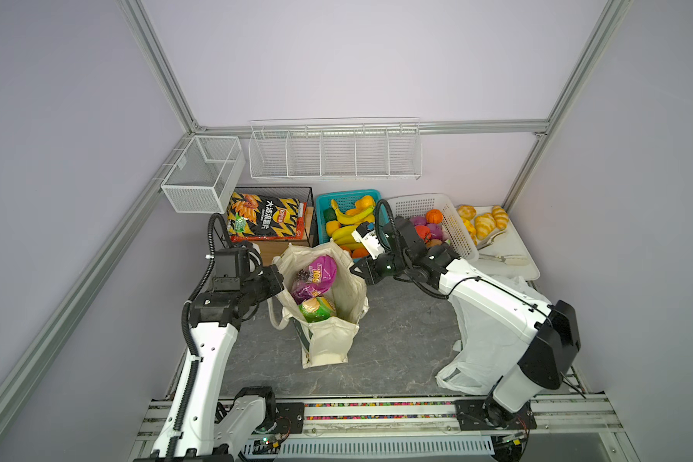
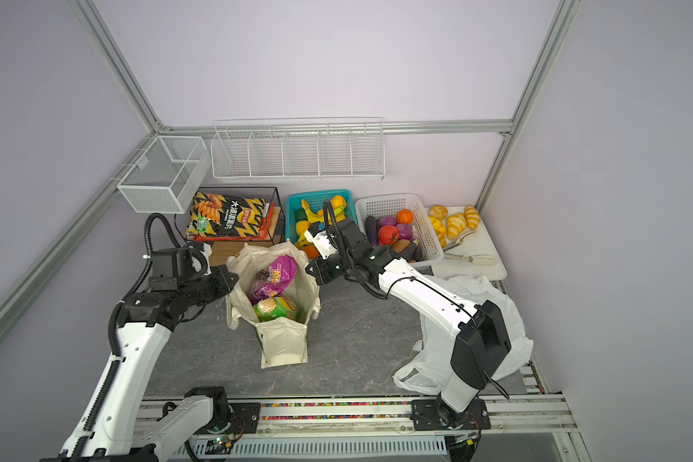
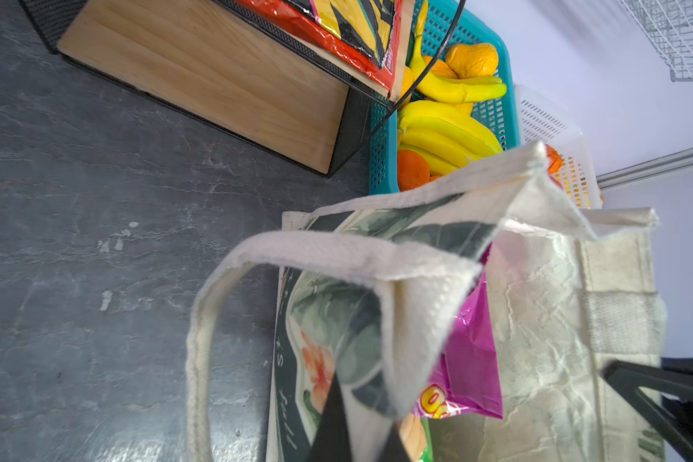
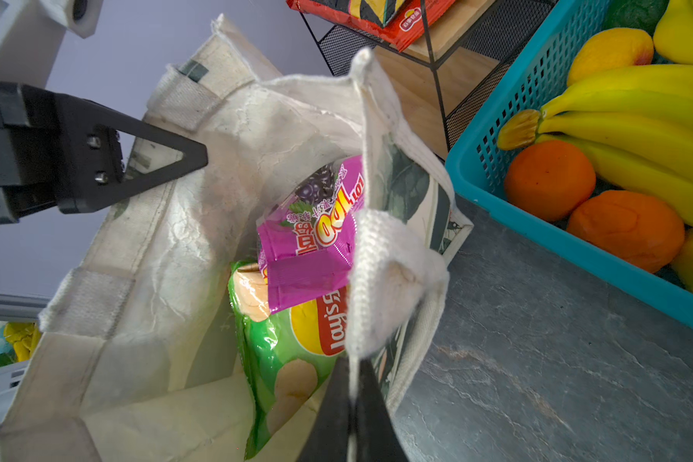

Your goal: Place the mixed food into the grocery bags and tie them

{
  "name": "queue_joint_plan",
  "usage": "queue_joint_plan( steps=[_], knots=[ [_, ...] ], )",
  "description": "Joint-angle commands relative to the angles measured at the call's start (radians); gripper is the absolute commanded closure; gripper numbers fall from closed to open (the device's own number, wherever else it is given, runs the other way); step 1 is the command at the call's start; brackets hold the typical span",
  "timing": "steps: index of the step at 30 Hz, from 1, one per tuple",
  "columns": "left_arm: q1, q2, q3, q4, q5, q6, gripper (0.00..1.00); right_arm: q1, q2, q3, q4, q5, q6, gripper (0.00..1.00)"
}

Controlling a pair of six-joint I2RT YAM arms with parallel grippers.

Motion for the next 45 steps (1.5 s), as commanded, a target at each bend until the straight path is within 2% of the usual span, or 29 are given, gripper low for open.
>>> queue_joint_plan(
  steps=[1,8,12,16,24,26,32,37,45],
  knots=[
    [0.01,0.026,-0.007,0.14,0.054,0.014,1.0,-0.002,0.033,0.06,0.038,0.016,-0.004,0.93],
    [0.009,0.031,-0.002,0.176,0.091,0.023,1.0,-0.002,0.06,0.087,0.034,0.011,-0.007,0.93],
    [0.009,0.022,-0.005,0.18,0.179,0.026,1.0,-0.003,0.028,0.079,0.007,0.026,-0.027,0.93],
    [0.009,-0.003,-0.004,0.149,0.187,0.061,1.0,-0.002,-0.01,0.049,0.014,0.008,-0.019,0.92],
    [0.01,0.026,0.096,0.025,-0.037,0.163,1.0,0.04,-0.02,0.015,0.069,-0.05,0.038,0.91],
    [0.009,0.042,0.116,0.04,-0.055,0.163,1.0,0.047,-0.003,0.025,0.087,-0.056,0.051,0.91],
    [0.009,0.112,0.114,0.107,-0.007,0.141,1.0,0.061,0.054,0.082,0.1,-0.062,0.076,0.91],
    [0.01,0.156,0.144,0.112,-0.067,0.161,1.0,0.083,0.1,0.118,0.109,-0.082,0.089,0.89],
    [0.015,0.179,0.185,0.063,-0.242,0.21,1.0,0.105,0.166,0.163,0.122,-0.119,0.111,0.88]
  ],
)
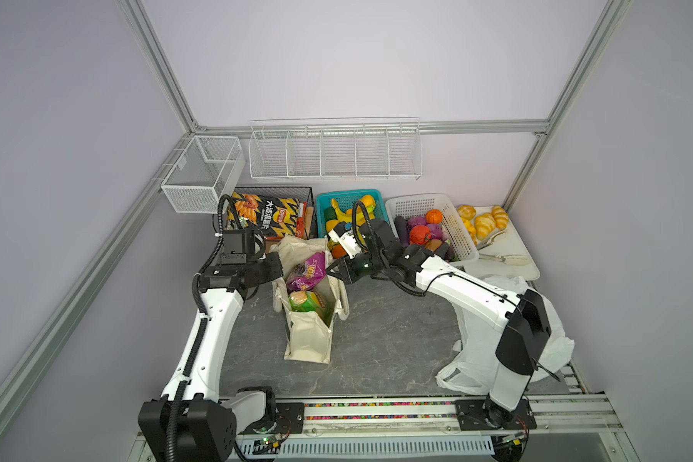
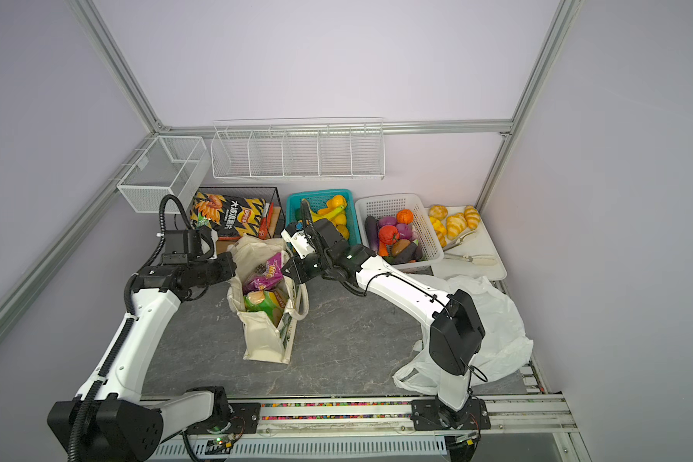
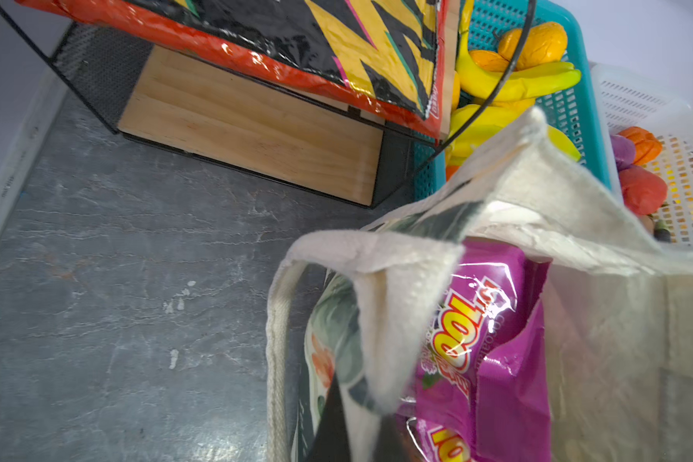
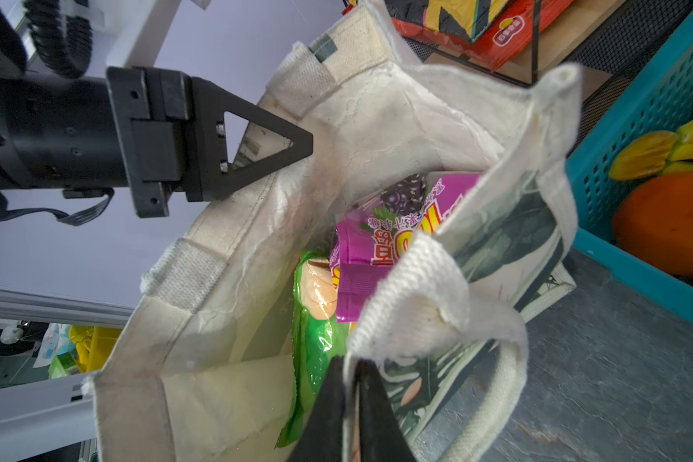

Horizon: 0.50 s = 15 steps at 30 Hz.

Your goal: Place the mixed food into the grocery bags and tie them

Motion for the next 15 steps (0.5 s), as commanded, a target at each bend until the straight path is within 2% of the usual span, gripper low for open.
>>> queue_joint_plan(
  steps=[1,6,8,12,13,15],
  knots=[
    [0.011,-0.016,0.058,0.049,-0.097,0.037,1.0,0.025,0.022,0.037,0.039,-0.054,0.012,0.88],
    [0.015,0.013,0.038,0.049,-0.08,0.03,1.0,0.027,0.058,0.067,0.003,-0.047,-0.011,0.83],
    [0.015,0.017,0.03,0.045,-0.088,0.03,1.0,0.024,0.054,0.071,-0.025,-0.029,-0.032,0.75],
    [0.015,-0.002,0.028,0.048,-0.11,0.026,0.74,0.013,-0.004,0.062,-0.081,0.022,-0.084,0.46],
    [0.015,-0.011,0.03,0.05,-0.113,0.026,0.68,0.009,-0.024,0.054,-0.096,0.042,-0.104,0.35],
    [0.014,-0.027,0.038,0.051,-0.117,0.031,0.53,-0.005,-0.073,0.032,-0.111,0.063,-0.125,0.24]
  ],
)
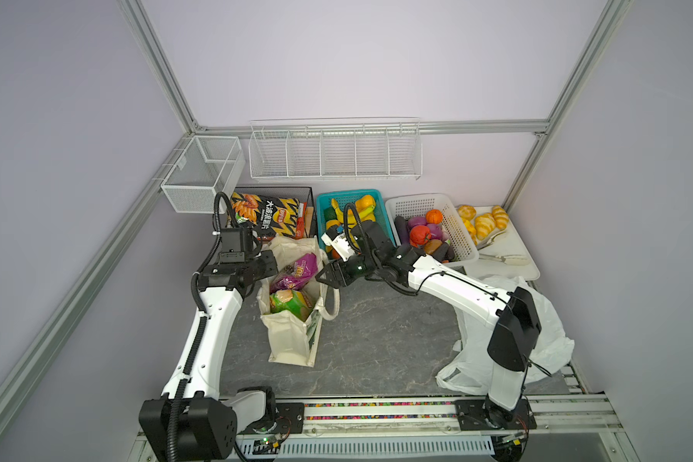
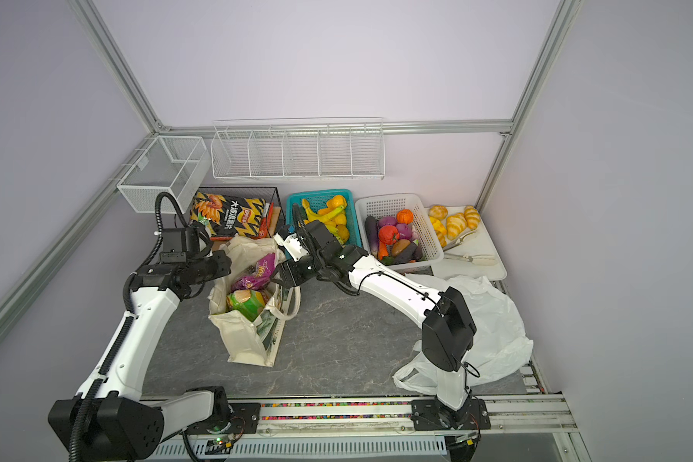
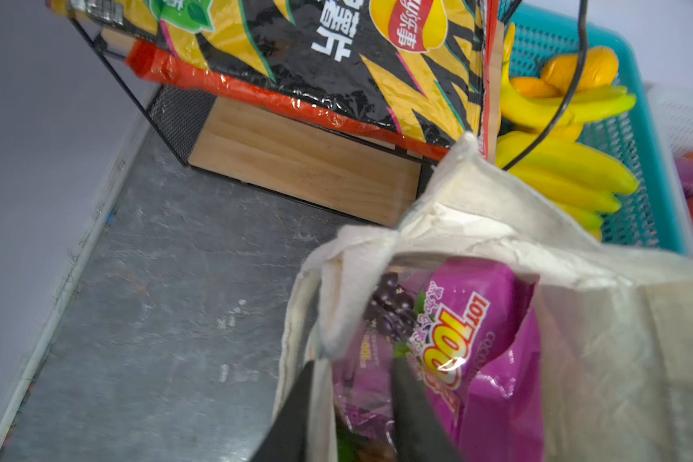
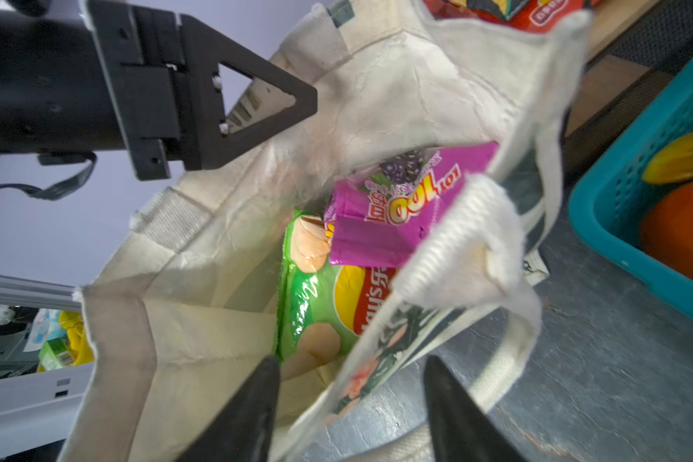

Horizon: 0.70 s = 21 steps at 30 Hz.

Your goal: Place the mixed food into the grocery bags and tie them

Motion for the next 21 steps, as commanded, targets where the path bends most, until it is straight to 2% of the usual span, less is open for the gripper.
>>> queue_joint_plan(
  steps=[1,3,5,9,11,12,15,18,21],
  knots=[
    [0.003,-0.045,0.035,0.024,-0.026,0.007,0.43,-0.032,-0.134,-0.032,-0.057,0.047,-0.058,0.2],
    [0.003,-0.08,0.043,0.034,-0.035,0.007,0.33,-0.059,-0.189,-0.069,-0.05,0.046,-0.057,0.14],
    [0.003,-0.127,0.054,0.052,-0.046,0.009,0.28,-0.094,-0.262,-0.12,-0.045,0.055,-0.062,0.08],
    [0.002,-0.206,0.092,0.09,-0.038,-0.028,0.27,-0.172,-0.408,-0.224,-0.076,0.125,-0.095,0.0],
    [-0.02,-0.228,0.128,0.098,0.02,-0.055,0.27,-0.216,-0.485,-0.293,-0.14,0.241,-0.132,0.02],
    [-0.046,-0.23,0.145,0.098,0.031,-0.06,0.27,-0.239,-0.522,-0.332,-0.171,0.312,-0.143,0.03],
    [-0.232,-0.212,0.195,0.098,-0.017,-0.042,0.27,-0.366,-0.642,-0.5,-0.247,0.507,-0.145,0.07],
    [-0.378,-0.171,0.221,0.12,-0.024,-0.03,0.27,-0.464,-0.701,-0.614,-0.314,0.621,-0.146,0.08],
    [-0.452,-0.136,0.226,0.151,0.016,-0.044,0.27,-0.504,-0.704,-0.692,-0.33,0.69,-0.119,0.1]
  ],
)
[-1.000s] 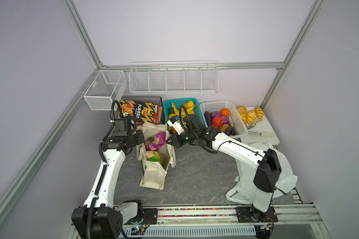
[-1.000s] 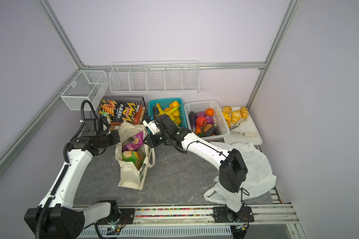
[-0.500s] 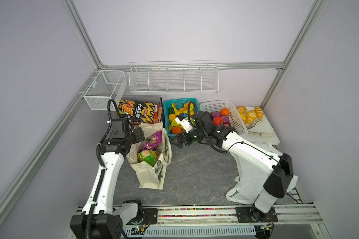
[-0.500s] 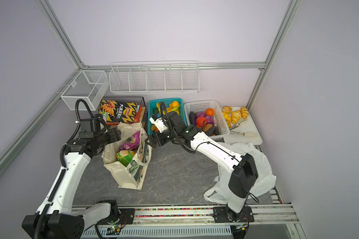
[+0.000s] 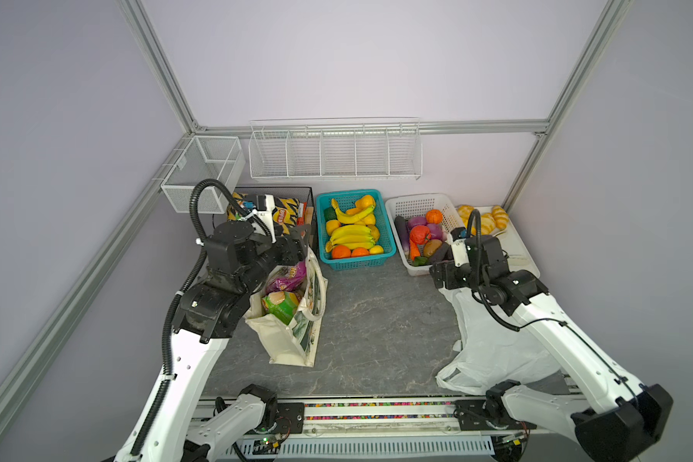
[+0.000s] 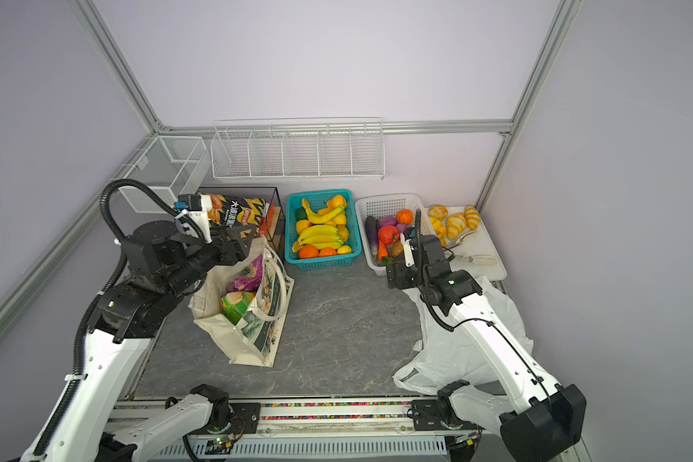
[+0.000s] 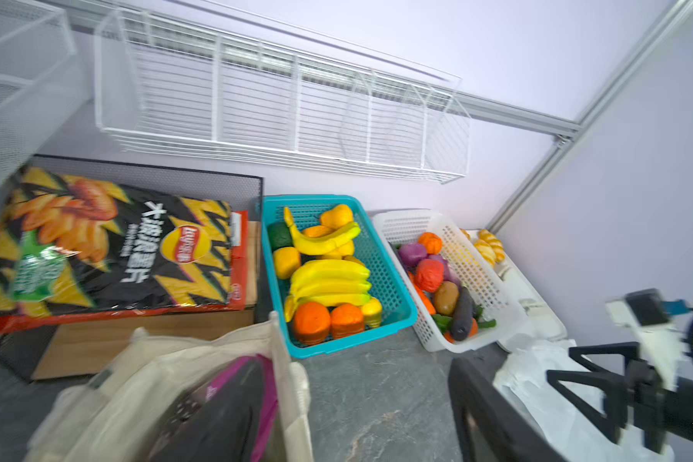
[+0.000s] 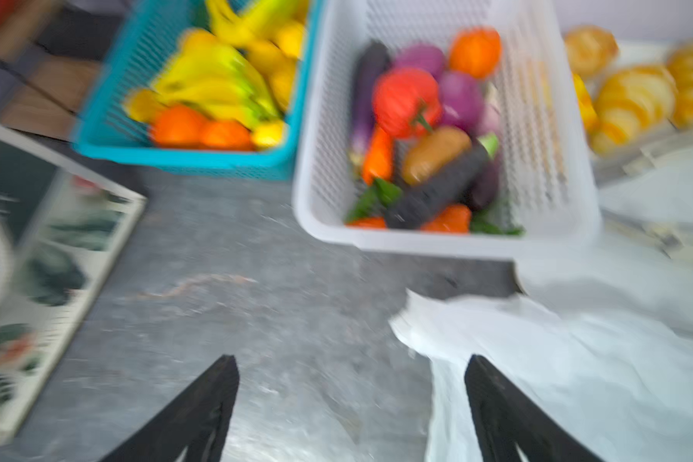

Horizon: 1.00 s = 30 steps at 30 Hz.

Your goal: Place the mixed food into the grocery bags and tie them

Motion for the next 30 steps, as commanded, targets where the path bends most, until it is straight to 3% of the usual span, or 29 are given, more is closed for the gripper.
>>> queue_joint_plan(
  steps=[1,6,9,17,19,24,29,30],
  knots=[
    [-0.062,0.048,0.009,0.027,0.033,-0.011,0.27,-0.034,0.007,-0.076,-0.069,0.144,0.006,0.1],
    [-0.129,0.071,0.012,0.049,0.046,-0.007,0.27,-0.097,0.129,-0.076,-0.04,0.126,0.042,0.08],
    [-0.156,0.076,0.0,0.064,0.061,-0.011,0.28,-0.114,0.205,-0.053,-0.005,0.125,0.051,0.01],
    [-0.209,0.087,-0.055,0.114,0.083,-0.034,0.28,-0.122,0.33,0.009,0.071,0.144,0.02,0.12],
    [-0.218,0.09,-0.06,0.111,0.08,-0.034,0.29,-0.126,0.352,0.017,0.078,0.156,0.01,0.21],
    [-0.235,0.08,-0.084,0.112,0.078,-0.039,0.29,-0.127,0.324,-0.008,0.072,0.157,0.006,0.62],
    [-0.249,0.063,-0.137,0.16,0.125,-0.046,0.29,-0.125,0.083,-0.078,0.033,-0.024,0.064,0.93],
    [-0.25,0.061,-0.148,0.18,0.148,-0.049,0.29,-0.123,0.026,-0.086,0.032,-0.091,0.08,0.94]
  ],
)
